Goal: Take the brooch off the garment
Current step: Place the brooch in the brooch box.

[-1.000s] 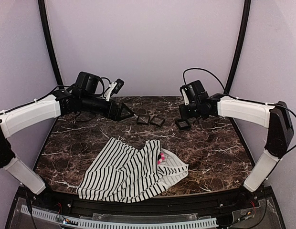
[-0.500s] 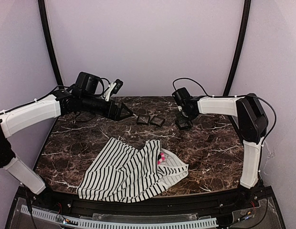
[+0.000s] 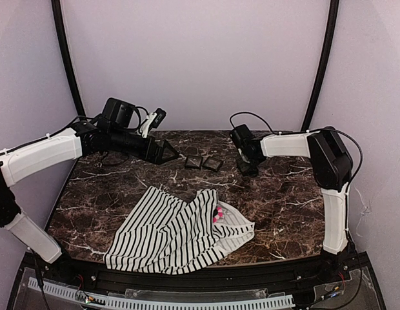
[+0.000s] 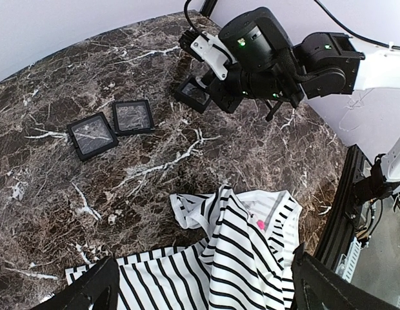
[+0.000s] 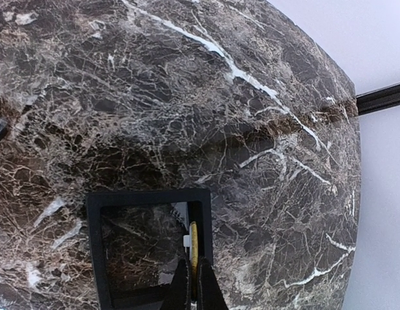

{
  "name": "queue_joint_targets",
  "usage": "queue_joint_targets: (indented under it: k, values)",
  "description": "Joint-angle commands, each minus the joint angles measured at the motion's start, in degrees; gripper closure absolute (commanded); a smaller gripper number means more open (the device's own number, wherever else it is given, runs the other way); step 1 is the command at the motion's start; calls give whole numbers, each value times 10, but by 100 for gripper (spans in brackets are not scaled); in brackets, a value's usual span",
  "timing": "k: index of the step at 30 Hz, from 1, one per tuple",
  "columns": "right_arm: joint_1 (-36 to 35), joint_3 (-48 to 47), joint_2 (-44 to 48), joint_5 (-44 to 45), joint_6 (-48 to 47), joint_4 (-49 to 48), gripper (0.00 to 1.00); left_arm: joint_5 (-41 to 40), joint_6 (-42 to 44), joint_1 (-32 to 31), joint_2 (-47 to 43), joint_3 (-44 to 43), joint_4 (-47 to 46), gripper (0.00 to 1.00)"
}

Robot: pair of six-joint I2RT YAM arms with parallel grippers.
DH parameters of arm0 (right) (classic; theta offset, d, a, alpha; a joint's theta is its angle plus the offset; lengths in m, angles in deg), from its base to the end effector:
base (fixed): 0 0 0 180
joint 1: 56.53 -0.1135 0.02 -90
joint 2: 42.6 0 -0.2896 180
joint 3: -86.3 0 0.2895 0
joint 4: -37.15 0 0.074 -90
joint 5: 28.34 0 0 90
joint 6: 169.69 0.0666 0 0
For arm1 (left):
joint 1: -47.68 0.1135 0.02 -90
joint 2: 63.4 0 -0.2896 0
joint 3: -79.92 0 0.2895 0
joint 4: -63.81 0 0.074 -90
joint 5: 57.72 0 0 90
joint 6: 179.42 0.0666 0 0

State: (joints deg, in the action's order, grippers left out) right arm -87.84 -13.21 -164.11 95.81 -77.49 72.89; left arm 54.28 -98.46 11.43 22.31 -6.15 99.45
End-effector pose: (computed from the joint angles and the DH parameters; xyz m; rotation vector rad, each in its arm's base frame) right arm 0.4540 0.2324 0.1428 -0.3960 2.3718 -0.5048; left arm 0.3067 -0.2558 0.3257 0.7516 2.1403 -0.8546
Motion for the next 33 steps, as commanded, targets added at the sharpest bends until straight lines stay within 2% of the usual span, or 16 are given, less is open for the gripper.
queue_joint_targets:
  k: [1,8,12,15,22,27,33]
  values:
    - [5,-9,-15,16,-8,-2,100,0,-1,0,2,-4,10,5]
    - [5,-10,-17,14,-7,-3,98,0,0,0,3,-4,11,5]
    - [5,-15,-10,-12,-4,5,86,0,1,0,5,-4,11,5]
    - [4,-13,10,-38,0,8,70,-1,2,1,6,-4,12,5]
    - [5,-8,84,-129,5,4,45,-4,9,1,3,5,1,5]
    - [5,21,164,-209,16,4,35,-20,33,-2,1,13,-5,6]
    - [5,150,320,-334,65,-32,22,-68,20,-57,18,10,-2,6]
